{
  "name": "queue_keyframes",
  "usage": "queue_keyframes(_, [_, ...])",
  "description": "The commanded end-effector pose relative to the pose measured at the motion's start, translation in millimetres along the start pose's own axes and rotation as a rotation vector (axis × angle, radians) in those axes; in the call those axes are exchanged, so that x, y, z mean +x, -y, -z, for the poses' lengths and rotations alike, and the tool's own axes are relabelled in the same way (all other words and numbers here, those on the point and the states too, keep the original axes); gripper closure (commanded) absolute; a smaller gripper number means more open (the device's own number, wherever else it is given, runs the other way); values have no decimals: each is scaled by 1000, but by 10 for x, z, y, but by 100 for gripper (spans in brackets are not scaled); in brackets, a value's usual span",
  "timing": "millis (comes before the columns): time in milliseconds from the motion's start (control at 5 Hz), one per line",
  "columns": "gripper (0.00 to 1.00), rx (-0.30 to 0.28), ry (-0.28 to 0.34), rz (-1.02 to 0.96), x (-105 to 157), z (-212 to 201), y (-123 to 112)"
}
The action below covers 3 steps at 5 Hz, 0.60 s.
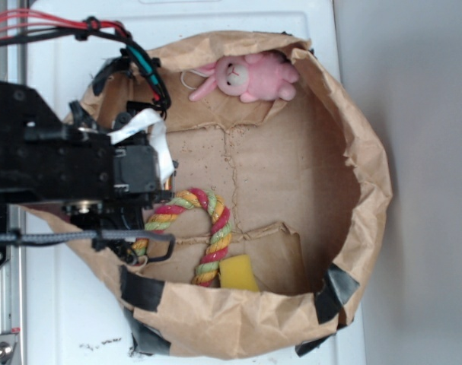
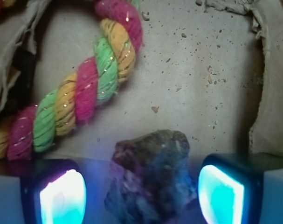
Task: Grab the rock.
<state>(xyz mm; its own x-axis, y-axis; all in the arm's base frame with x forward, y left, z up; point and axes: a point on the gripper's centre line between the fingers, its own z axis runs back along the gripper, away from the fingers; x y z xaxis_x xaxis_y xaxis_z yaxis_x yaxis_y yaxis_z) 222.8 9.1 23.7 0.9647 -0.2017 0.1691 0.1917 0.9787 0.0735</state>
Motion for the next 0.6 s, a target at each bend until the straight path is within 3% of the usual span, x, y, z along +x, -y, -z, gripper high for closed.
queue_keyframes(0, [0, 26, 7, 10, 132, 122, 29])
queue_keyframes(200, [0, 36, 1, 0, 140, 150, 27])
queue_keyframes(400, [44, 37, -4, -14, 142, 152, 22])
